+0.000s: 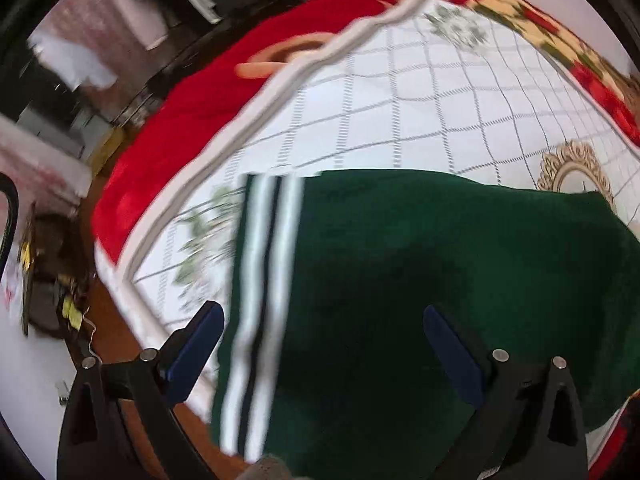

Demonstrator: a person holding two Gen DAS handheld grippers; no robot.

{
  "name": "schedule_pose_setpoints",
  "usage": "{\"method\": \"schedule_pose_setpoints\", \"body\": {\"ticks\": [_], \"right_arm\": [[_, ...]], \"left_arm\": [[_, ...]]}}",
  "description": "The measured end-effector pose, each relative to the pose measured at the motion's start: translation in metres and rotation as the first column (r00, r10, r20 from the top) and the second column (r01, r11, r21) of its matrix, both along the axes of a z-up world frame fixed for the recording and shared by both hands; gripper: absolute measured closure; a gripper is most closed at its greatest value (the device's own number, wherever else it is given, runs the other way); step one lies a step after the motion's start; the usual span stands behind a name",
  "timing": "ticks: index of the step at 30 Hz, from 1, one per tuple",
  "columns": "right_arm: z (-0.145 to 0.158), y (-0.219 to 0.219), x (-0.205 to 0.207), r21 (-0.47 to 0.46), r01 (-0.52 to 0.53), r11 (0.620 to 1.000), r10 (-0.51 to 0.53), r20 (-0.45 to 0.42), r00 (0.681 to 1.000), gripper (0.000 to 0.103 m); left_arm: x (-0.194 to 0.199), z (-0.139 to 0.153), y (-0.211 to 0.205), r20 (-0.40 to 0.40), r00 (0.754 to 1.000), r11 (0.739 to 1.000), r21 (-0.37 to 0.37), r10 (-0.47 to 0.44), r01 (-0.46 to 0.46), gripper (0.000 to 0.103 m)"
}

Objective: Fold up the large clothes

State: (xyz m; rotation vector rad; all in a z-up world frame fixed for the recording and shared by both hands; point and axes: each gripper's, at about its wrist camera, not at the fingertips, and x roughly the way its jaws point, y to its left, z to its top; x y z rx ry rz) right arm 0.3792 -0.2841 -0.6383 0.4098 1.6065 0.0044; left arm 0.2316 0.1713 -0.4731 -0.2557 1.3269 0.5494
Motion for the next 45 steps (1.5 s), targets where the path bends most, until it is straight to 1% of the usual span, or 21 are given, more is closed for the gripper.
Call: {"method": "schedule_pose_setpoints", "body": {"ticks": [3, 6, 7, 9, 10, 11, 13, 14, 18, 22, 24, 26, 27, 29, 31, 33, 35, 39, 42, 44, 45], "right_arm": [[0.006, 0.043, 0.031, 0.079, -0.119, 0.99, 0.116, 0.033, 0.993, 0.042], [-0.021, 0.111, 0.084, 0.243, -0.245, 0.939, 0.243, 0.039, 0.969, 0.061], [-0.031, 0.137, 0.088, 0.256, -0.277, 0.926, 0.274, 0.045, 0.961, 0.066], [-0.049, 0.177, 0.105, 0.227, -0.315, 0.922, 0.311, 0.057, 0.949, 0.067], [-0.06, 0.187, 0.121, 0.159, -0.303, 0.94, 0.298, 0.058, 0.953, 0.073], [-0.065, 0.191, 0.125, 0.134, -0.288, 0.948, 0.282, 0.065, 0.957, 0.076], [-0.08, 0.179, 0.137, 0.109, -0.227, 0.968, 0.224, 0.04, 0.974, 0.097], [-0.083, 0.166, 0.134, 0.13, -0.187, 0.974, 0.187, 0.014, 0.982, 0.099], [-0.068, 0.123, 0.13, 0.257, -0.131, 0.957, 0.15, -0.055, 0.987, 0.097], [-0.016, 0.048, 0.141, 0.165, -0.101, 0.981, 0.086, 0.09, 0.992, 0.084], [-0.016, 0.025, 0.151, 0.117, -0.075, 0.99, 0.061, 0.119, 0.991, 0.082], [-0.045, 0.006, 0.165, 0.119, -0.044, 0.992, 0.036, 0.071, 0.997, 0.082], [-0.057, 0.002, 0.166, 0.124, -0.032, 0.992, 0.026, 0.053, 0.998, 0.084], [-0.084, -0.009, 0.179, 0.125, -0.021, 0.992, 0.019, 0.019, 1.0, 0.086], [-0.089, 0.005, 0.187, 0.112, -0.004, 0.994, 0.005, -0.011, 1.0, 0.086], [-0.063, 0.012, 0.183, 0.045, -0.041, 0.998, 0.041, 0.01, 0.999, 0.083], [-0.026, 0.037, 0.171, 0.017, -0.081, 0.997, 0.079, 0.091, 0.993, 0.082], [0.004, 0.1, 0.139, 0.206, -0.156, 0.966, 0.134, 0.118, 0.984, 0.082], [-0.011, 0.154, 0.126, 0.233, -0.28, 0.931, 0.266, 0.09, 0.96, 0.082], [-0.037, 0.196, 0.126, 0.184, -0.323, 0.929, 0.321, 0.04, 0.946, 0.082], [-0.065, 0.207, 0.128, 0.107, -0.334, 0.937, 0.337, -0.015, 0.941, 0.084]], "left_arm": [[0.024, -0.029, -0.004, -0.045, 0.998, 0.997, 0.062, -0.033, 0.036, 0.001], [0.035, -0.06, 0.007, -0.107, 0.994, 0.992, 0.123, -0.028, 0.041, 0.0], [0.036, -0.07, 0.014, -0.114, 0.993, 0.993, 0.112, -0.024, 0.036, 0.0], [0.033, -0.078, 0.027, -0.102, 0.995, 0.997, 0.074, -0.004, 0.012, 0.0], [0.032, -0.078, 0.032, -0.094, 0.996, 0.999, 0.053, 0.003, 0.002, 0.0], [0.031, -0.077, 0.036, -0.091, 0.996, 0.999, 0.039, 0.005, -0.001, 0.0], [0.031, -0.073, 0.041, -0.1, 0.995, 0.999, 0.04, 0.004, 0.0, 0.0], [0.031, -0.07, 0.042, -0.105, 0.994, 0.999, 0.045, 0.006, -0.002, 0.0], [0.037, -0.039, 0.03, -0.086, 0.996, 0.996, 0.085, -0.012, 0.02, 0.0], [0.058, -0.009, 0.002, 0.03, 0.997, 0.996, 0.047, -0.073, 0.071, 0.0], [0.078, -0.022, -0.004, 0.03, 0.996, 0.995, 0.047, -0.086, 0.085, 0.0], [0.102, -0.056, -0.001, -0.053, 0.995, 0.995, 0.049, -0.086, 0.089, 0.0], [0.108, -0.075, 0.005, -0.087, 0.993, 0.997, 0.018, -0.074, 0.076, 0.0], [0.11, -0.084, 0.016, -0.07, 0.996, 0.998, -0.036, -0.046, 0.044, 0.0], [0.111, -0.076, 0.017, -0.062, 0.996, 0.998, -0.024, -0.066, 0.065, 0.0], [0.106, -0.066, 0.018, -0.056, 0.996, 0.997, -0.026, -0.076, 0.075, 0.0], [0.093, -0.052, 0.02, -0.042, 0.997, 0.997, -0.022, -0.072, 0.071, 0.0], [0.061, -0.022, 0.03, -0.01, 1.0, 1.0, 0.011, -0.023, 0.023, 0.0], [0.016, 0.004, 0.05, 0.001, 0.996, 0.996, -0.017, 0.086, -0.086, 0.0], [-0.021, 0.013, 0.061, -0.012, 0.986, 0.985, -0.024, 0.168, -0.168, 0.0], [-0.043, 0.014, 0.071, -0.024, 0.978, 0.977, -0.033, 0.209, -0.21, 0.0]]}}
